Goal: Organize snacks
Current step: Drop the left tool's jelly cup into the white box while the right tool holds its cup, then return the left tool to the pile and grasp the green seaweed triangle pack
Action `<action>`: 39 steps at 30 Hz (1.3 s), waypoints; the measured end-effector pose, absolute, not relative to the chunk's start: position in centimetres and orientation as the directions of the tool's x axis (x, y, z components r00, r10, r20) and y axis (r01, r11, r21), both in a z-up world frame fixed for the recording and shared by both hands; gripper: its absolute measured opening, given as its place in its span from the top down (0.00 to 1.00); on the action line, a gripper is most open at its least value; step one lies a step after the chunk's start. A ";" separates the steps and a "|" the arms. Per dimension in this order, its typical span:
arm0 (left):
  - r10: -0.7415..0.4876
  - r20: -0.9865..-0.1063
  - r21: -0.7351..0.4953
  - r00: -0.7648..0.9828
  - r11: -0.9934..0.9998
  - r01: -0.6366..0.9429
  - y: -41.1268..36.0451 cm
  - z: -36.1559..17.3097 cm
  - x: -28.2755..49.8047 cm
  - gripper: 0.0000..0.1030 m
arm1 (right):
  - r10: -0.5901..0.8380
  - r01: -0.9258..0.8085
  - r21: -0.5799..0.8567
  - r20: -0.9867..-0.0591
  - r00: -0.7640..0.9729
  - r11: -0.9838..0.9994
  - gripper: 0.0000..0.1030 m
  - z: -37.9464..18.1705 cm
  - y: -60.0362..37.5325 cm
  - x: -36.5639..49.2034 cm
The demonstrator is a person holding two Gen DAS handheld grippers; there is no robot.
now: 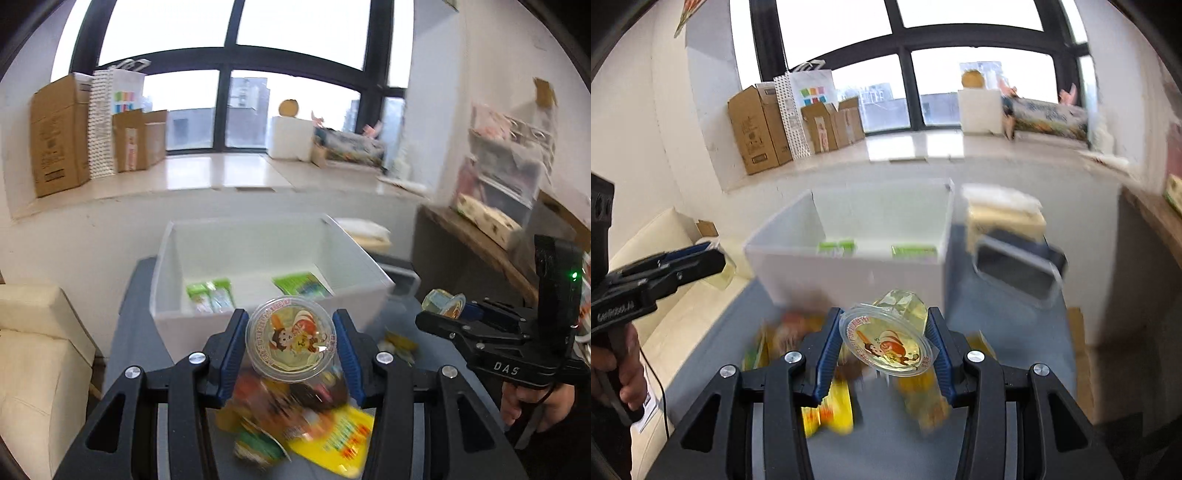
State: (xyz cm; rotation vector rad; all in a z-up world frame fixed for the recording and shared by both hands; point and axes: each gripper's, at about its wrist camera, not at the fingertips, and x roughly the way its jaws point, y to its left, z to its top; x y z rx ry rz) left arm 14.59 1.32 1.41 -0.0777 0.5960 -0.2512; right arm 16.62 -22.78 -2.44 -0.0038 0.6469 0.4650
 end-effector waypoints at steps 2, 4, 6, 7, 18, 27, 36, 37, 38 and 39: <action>-0.250 -0.544 -0.155 0.801 0.968 0.198 2.5 1.7 16.8 0.50 | 0.437 -0.433 0.153 -0.568 0.697 0.888 0.53 -1.6 -21.7 18.6; -0.248 -0.548 -0.160 0.799 0.969 0.191 3.1 1.6 19.3 0.50 | 0.444 -0.436 0.158 -0.561 0.699 0.886 0.53 -0.8 -20.5 20.8; -0.238 -0.557 -0.160 0.796 0.971 0.178 3.7 1.4 21.7 0.50 | 0.444 -0.438 0.155 -0.557 0.702 0.886 0.53 -0.1 -19.5 22.9; -0.233 -0.565 -0.158 0.791 0.972 0.174 3.9 1.1 23.1 0.50 | 0.442 -0.439 0.148 -0.559 0.702 0.886 0.53 0.0 -19.2 23.8; -0.207 -0.671 -0.184 0.712 0.977 0.111 5.2 -3.8 28.8 0.04 | 0.395 -0.397 0.158 -0.663 0.636 0.904 0.19 -2.7 -16.5 31.0; -0.215 -0.663 -0.206 0.717 0.973 0.102 6.0 -3.8 28.0 0.00 | 0.395 -0.383 0.160 -0.619 0.679 0.910 0.00 -2.7 -17.8 29.6; -0.219 -0.648 -0.188 0.729 0.974 0.125 5.1 -2.2 24.6 0.00 | 0.433 -0.400 0.187 -0.558 0.708 0.897 0.00 -1.3 -19.7 25.5; -0.218 -0.644 -0.183 0.733 0.975 0.128 5.0 -2.0 23.8 0.00 | 0.442 -0.405 0.195 -0.547 0.711 0.893 0.00 -1.2 -20.2 24.6; -0.219 -0.639 -0.180 0.738 0.975 0.133 4.8 -1.8 22.8 0.00 | 0.443 -0.406 0.195 -0.541 0.715 0.893 0.00 -1.2 -20.9 23.3; -0.218 -0.634 -0.178 0.742 0.975 0.134 4.7 -1.6 21.9 0.00 | 0.442 -0.404 0.196 -0.539 0.717 0.894 0.00 -1.3 -21.3 22.4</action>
